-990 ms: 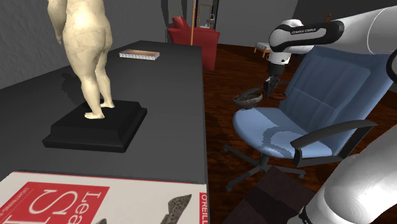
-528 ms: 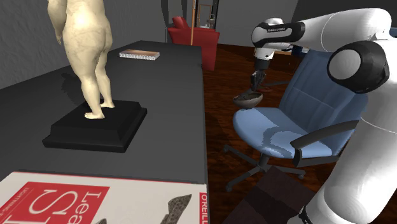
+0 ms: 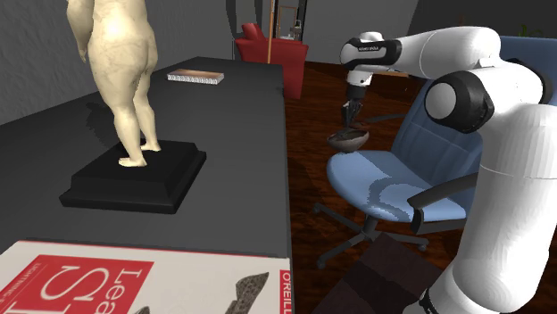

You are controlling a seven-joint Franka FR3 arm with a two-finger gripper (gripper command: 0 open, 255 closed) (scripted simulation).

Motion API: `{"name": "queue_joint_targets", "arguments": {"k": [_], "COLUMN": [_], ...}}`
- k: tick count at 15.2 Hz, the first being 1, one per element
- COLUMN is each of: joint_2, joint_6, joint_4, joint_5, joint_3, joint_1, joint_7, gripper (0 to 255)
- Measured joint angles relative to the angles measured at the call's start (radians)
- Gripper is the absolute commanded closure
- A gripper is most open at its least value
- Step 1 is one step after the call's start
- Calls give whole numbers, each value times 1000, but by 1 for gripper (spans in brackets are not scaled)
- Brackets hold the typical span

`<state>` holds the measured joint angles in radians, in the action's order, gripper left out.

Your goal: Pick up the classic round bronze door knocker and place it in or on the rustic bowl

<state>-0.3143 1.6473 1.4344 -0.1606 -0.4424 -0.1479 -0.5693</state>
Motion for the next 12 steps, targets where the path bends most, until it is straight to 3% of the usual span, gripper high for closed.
{"name": "queue_joint_targets", "arguments": {"k": [12], "joint_2": [-6], "joint_6": [124], "joint_4": [118], "joint_5": [-6], "joint_3": [5], "joint_1": [9], "joint_7": [-7], "gripper": [255]}}
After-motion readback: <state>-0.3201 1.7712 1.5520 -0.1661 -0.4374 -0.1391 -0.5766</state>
